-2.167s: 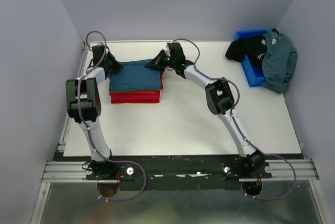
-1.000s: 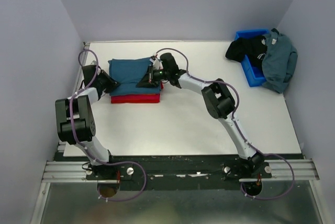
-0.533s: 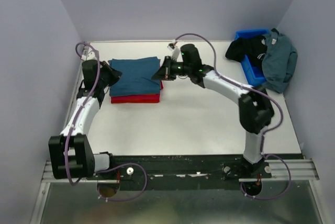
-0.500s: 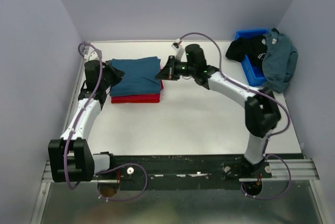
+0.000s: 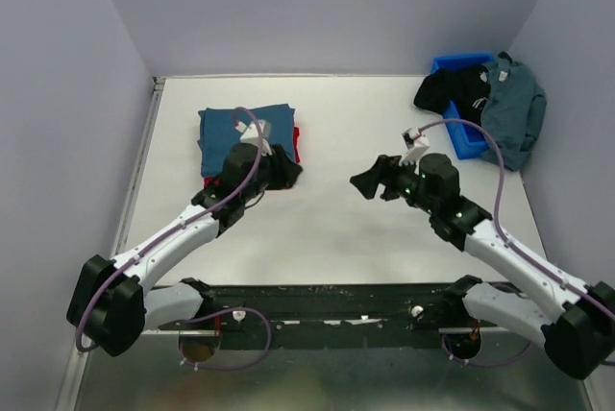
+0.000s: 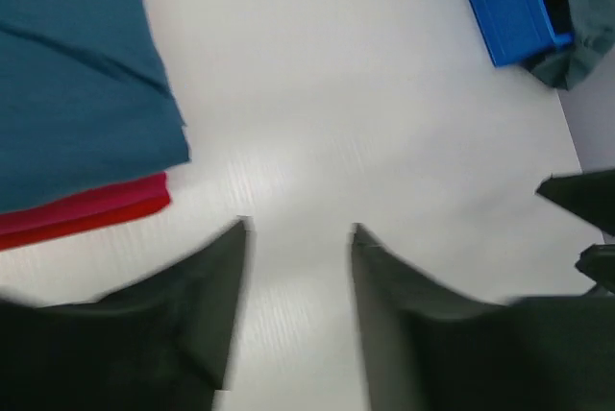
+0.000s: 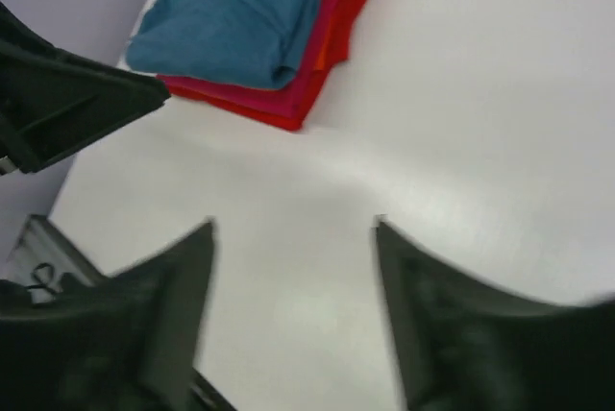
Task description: Fold and stack the t-shirts
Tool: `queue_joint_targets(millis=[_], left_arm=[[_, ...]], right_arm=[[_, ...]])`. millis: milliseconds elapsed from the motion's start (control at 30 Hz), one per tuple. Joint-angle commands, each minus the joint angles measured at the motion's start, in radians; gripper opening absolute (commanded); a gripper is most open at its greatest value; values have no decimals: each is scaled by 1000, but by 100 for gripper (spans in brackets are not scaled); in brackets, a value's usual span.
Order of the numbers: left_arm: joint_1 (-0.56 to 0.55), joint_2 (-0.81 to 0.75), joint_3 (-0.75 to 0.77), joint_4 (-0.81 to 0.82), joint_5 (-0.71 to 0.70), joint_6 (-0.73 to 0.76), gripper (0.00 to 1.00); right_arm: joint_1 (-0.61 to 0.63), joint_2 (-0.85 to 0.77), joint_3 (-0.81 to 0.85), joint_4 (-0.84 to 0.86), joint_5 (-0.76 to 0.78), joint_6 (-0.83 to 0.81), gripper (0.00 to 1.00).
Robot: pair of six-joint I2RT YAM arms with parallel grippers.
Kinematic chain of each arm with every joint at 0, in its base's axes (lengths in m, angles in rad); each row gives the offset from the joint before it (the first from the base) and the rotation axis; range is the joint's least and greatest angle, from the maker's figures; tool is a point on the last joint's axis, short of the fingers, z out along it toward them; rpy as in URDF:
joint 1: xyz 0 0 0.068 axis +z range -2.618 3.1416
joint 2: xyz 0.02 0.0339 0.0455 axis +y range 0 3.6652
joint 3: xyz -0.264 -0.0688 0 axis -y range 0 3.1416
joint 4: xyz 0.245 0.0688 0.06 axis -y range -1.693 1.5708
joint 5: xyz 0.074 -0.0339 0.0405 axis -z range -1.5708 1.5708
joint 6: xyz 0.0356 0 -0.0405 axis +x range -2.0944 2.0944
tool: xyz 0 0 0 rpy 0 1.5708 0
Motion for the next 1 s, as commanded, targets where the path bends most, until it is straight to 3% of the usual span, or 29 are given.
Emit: queue_joint_targets(millis=[0, 33, 167, 300, 567, 967], left_arm=[[-212, 55, -64, 118, -172, 61, 88], [-236, 54, -86, 144, -206, 75, 99], [-245, 63, -167, 253, -210, 118, 99], [-245, 100, -129, 211, -194, 111, 99], [-247, 98, -112, 213, -120, 213, 99], [-245, -46, -226, 294, -163, 255, 99]], right_arm=[[3, -210, -134, -94, 297, -23, 100], [5, -285, -176, -94, 318, -29, 100], [5, -459, -314, -74, 389, -46, 100], [5, -552, -427, 6, 426, -68, 100], [5, -505, -418, 4, 461, -45, 100], [5, -504, -420, 10, 460, -43, 100]])
